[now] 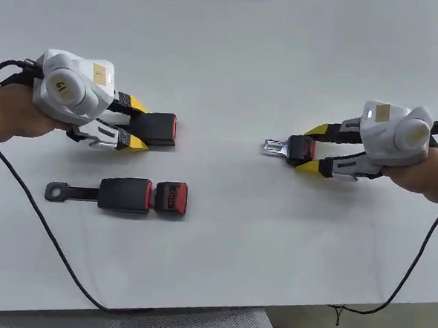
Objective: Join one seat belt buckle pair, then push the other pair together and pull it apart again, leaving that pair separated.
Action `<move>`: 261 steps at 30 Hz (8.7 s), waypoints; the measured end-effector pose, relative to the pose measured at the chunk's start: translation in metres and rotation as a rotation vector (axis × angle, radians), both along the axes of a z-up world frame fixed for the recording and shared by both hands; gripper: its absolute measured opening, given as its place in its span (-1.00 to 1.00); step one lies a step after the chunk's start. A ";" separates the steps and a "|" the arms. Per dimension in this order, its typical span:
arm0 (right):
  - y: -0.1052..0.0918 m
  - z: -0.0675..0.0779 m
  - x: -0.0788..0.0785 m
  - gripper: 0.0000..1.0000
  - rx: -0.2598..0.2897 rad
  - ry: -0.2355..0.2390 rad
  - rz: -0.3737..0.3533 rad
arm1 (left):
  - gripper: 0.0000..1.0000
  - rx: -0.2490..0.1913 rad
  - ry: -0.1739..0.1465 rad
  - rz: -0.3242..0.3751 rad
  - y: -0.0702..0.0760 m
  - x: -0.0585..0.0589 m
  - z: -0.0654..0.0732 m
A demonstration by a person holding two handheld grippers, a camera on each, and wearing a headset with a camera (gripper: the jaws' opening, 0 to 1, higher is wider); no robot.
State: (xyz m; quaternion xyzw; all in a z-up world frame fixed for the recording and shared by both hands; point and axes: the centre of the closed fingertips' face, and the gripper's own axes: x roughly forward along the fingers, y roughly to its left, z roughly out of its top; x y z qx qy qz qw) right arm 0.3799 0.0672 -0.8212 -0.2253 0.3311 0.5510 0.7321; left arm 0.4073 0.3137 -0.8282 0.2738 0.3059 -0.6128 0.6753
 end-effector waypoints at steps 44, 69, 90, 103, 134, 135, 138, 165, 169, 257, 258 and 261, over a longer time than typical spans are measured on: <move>0.060 0.005 0.019 -0.29 0.250 -0.001 -0.014 | -0.33 0.044 0.031 -0.054 0.001 -0.001 0.004; 0.132 0.002 0.031 -0.29 0.309 -0.023 -0.022 | -0.33 0.059 0.032 -0.053 0.001 0.002 0.004; 0.171 0.002 0.023 -0.29 0.303 -0.035 0.000 | -0.33 0.080 0.026 -0.064 0.000 0.002 0.004; 0.170 0.003 0.020 -0.30 0.275 -0.013 0.013 | -0.34 0.105 0.012 -0.100 -0.001 0.001 0.004; 0.186 -0.006 0.028 -0.32 0.203 0.008 -0.003 | -0.35 0.138 -0.001 -0.129 -0.002 0.001 0.004; 0.186 -0.006 0.028 -0.32 0.201 0.006 -0.002 | -0.35 0.139 -0.001 -0.130 -0.002 0.001 0.003; 0.186 -0.006 0.029 -0.32 0.197 0.005 -0.002 | -0.35 0.142 -0.001 -0.135 -0.002 0.001 0.003; 0.188 -0.006 0.028 -0.31 0.174 -0.010 0.018 | -0.34 0.140 0.001 -0.132 -0.002 0.001 0.002; 0.187 -0.006 0.028 -0.31 0.171 -0.012 0.021 | -0.34 0.141 0.002 -0.131 -0.002 0.001 0.002; 0.035 0.000 0.005 -0.27 0.122 -0.007 -0.018 | -0.32 0.112 0.029 -0.068 -0.002 0.001 0.003; 0.034 0.000 0.005 -0.27 0.121 -0.007 -0.018 | -0.32 0.113 0.029 -0.068 -0.002 0.001 0.003; 0.029 -0.001 0.003 -0.27 0.114 -0.001 -0.019 | -0.32 0.116 0.029 -0.070 -0.002 0.001 0.002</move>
